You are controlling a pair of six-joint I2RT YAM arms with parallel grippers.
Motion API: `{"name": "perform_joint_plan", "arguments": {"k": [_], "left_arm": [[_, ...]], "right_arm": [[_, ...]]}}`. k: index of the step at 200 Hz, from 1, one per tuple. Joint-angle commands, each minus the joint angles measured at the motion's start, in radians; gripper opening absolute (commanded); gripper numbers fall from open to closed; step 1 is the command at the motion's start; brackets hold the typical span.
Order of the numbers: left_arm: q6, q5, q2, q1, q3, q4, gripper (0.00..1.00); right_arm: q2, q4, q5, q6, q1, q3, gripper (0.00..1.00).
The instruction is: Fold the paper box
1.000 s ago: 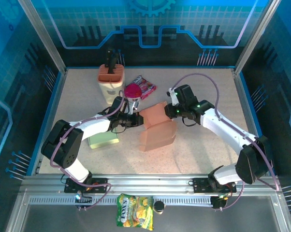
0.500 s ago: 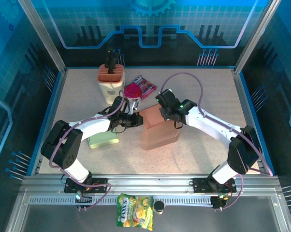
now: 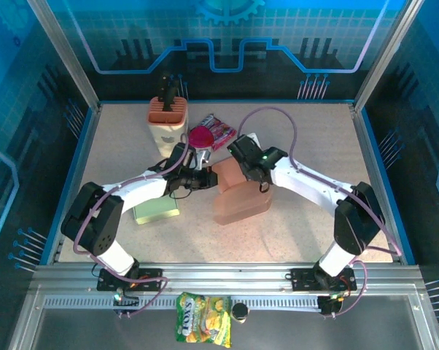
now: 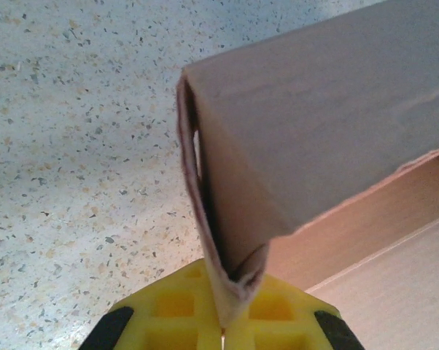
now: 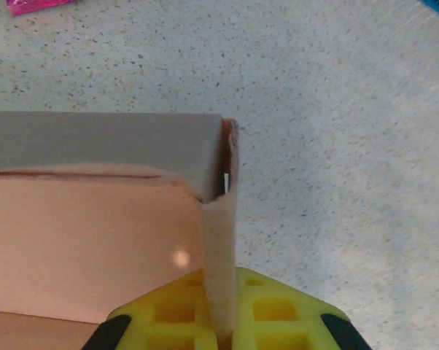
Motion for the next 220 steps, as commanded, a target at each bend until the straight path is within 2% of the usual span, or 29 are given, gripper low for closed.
{"name": "perform_joint_plan", "arguments": {"k": [1, 24, 58, 77, 109, 131, 144, 220], "left_arm": [[0.013, -0.026, -0.030, -0.025, 0.042, -0.045, 0.00], [0.003, -0.040, -0.030, -0.039, 0.047, -0.048, 0.00], [0.003, -0.055, -0.025, -0.046, 0.058, -0.065, 0.00], [0.004, -0.063, -0.025, -0.047, 0.058, -0.071, 0.00], [0.002, -0.077, -0.017, -0.046, 0.063, -0.081, 0.00], [0.002, -0.080, -0.008, -0.048, 0.068, -0.087, 0.00], [0.002, -0.082, -0.009, -0.049, 0.068, -0.088, 0.00], [0.012, -0.099, 0.009, -0.056, 0.082, -0.112, 0.00]], "right_arm": [[0.061, -0.118, 0.191, 0.065, 0.031, 0.056, 0.00], [0.103, -0.171, 0.271, 0.094, 0.062, 0.087, 0.00], [0.093, -0.166, 0.245, 0.102, 0.070, 0.082, 0.00], [0.044, -0.123, 0.204, 0.077, 0.071, 0.060, 0.11], [-0.029, -0.099, 0.117, 0.042, 0.070, 0.057, 0.38], [-0.075, -0.082, 0.057, 0.035, 0.062, 0.050, 0.47], [-0.082, -0.082, 0.031, 0.038, 0.052, 0.046, 0.47], [-0.012, -0.011, 0.039, 0.053, 0.016, -0.025, 0.20]]}}
